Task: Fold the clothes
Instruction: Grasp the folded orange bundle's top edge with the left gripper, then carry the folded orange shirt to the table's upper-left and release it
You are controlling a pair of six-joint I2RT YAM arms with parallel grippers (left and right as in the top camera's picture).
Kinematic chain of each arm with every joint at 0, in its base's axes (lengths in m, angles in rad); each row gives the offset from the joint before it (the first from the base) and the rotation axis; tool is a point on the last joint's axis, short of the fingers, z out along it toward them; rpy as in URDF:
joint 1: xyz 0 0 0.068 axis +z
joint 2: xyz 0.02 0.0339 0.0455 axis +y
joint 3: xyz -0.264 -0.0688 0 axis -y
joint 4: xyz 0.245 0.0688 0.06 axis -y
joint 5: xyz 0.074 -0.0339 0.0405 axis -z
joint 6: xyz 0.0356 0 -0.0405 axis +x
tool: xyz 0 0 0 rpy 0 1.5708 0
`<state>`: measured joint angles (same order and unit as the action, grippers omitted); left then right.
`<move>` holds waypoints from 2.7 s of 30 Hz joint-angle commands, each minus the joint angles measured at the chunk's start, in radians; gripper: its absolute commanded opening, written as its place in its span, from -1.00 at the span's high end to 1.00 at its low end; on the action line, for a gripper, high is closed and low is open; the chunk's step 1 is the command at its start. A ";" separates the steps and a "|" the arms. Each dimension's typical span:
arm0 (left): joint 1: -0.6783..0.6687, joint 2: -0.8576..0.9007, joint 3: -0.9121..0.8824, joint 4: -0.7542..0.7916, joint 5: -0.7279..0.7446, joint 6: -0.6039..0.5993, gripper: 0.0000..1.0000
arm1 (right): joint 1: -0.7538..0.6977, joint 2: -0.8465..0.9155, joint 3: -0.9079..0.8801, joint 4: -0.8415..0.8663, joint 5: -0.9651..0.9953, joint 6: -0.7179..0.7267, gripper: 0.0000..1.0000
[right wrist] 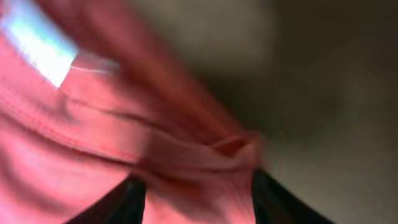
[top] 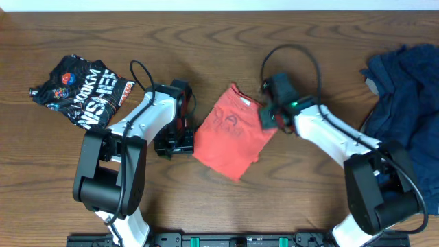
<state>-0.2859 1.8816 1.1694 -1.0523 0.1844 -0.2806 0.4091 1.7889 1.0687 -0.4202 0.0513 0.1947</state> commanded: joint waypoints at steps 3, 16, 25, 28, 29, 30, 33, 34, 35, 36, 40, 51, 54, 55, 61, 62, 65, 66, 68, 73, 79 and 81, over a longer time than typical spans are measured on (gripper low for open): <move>-0.001 -0.038 -0.003 0.014 0.048 -0.005 -0.04 | -0.051 -0.023 0.032 0.058 0.042 0.026 -0.09; 0.002 -0.126 0.000 0.624 0.231 0.233 -0.96 | -0.059 -0.139 0.036 -0.258 -0.004 0.165 -0.09; 0.016 -0.020 0.000 0.783 0.309 0.246 -0.96 | -0.059 -0.160 0.036 -0.363 -0.030 0.164 -0.16; 0.031 0.025 0.000 0.808 0.391 0.251 -0.96 | -0.059 -0.160 0.036 -0.373 -0.030 0.164 -0.16; 0.034 0.041 0.000 0.816 0.415 0.251 -0.96 | -0.059 -0.160 0.036 -0.377 -0.030 0.165 -0.15; 0.037 0.058 0.000 0.822 0.441 0.250 -0.96 | -0.059 -0.160 0.036 -0.380 -0.030 0.165 -0.15; 0.039 0.111 0.000 0.823 0.539 0.250 -0.96 | -0.059 -0.160 0.036 -0.389 -0.030 0.165 -0.15; 0.037 0.130 0.000 0.820 0.587 0.250 -0.96 | -0.059 -0.160 0.036 -0.389 -0.030 0.165 -0.15; 0.035 0.143 0.000 0.817 0.620 0.250 -0.96 | -0.059 -0.160 0.036 -0.389 -0.030 0.165 -0.15; 0.032 0.159 0.000 0.809 0.654 0.250 -0.96 | -0.059 -0.160 0.036 -0.390 -0.031 0.165 -0.15; 0.010 0.207 0.000 0.752 0.705 0.250 -0.96 | -0.059 -0.160 0.036 -0.400 -0.030 0.165 -0.14; -0.002 0.217 0.000 0.774 0.706 0.250 0.31 | -0.059 -0.160 0.036 -0.408 -0.030 0.165 -0.12; 0.002 0.217 0.000 0.789 0.706 0.249 0.63 | -0.059 -0.160 0.036 -0.407 -0.030 0.164 -0.12; 0.002 0.217 0.000 0.802 0.706 0.249 0.78 | -0.059 -0.160 0.036 -0.408 -0.030 0.164 -0.12; 0.048 0.191 0.012 0.888 0.681 0.171 0.88 | -0.059 -0.160 0.036 -0.418 -0.029 0.164 -0.12; 0.071 0.175 0.020 0.888 0.664 0.163 0.88 | -0.059 -0.160 0.036 -0.422 -0.025 0.164 -0.12; 0.153 0.113 0.037 0.885 0.631 0.148 0.88 | -0.060 -0.160 0.036 -0.425 -0.017 0.164 -0.11; 0.182 0.087 0.037 0.884 0.613 0.148 0.86 | -0.060 -0.160 0.036 -0.425 -0.018 0.164 -0.12; 0.251 0.020 0.037 0.879 0.563 0.148 0.88 | -0.060 -0.160 0.036 -0.425 -0.017 0.164 -0.13; 0.419 -0.119 0.037 0.903 0.418 0.148 0.88 | -0.060 -0.160 0.036 -0.420 -0.018 0.164 -0.12; 0.610 -0.201 0.037 0.988 0.299 0.138 0.88 | -0.060 -0.160 0.036 -0.422 -0.018 0.164 -0.14; 0.659 -0.199 0.037 0.991 0.242 0.137 0.88 | -0.060 -0.160 0.036 -0.422 -0.018 0.164 -0.14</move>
<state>0.3256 1.6882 1.1851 -0.0666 0.5278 -0.1318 0.3546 1.6482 1.0924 -0.8417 0.0227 0.3485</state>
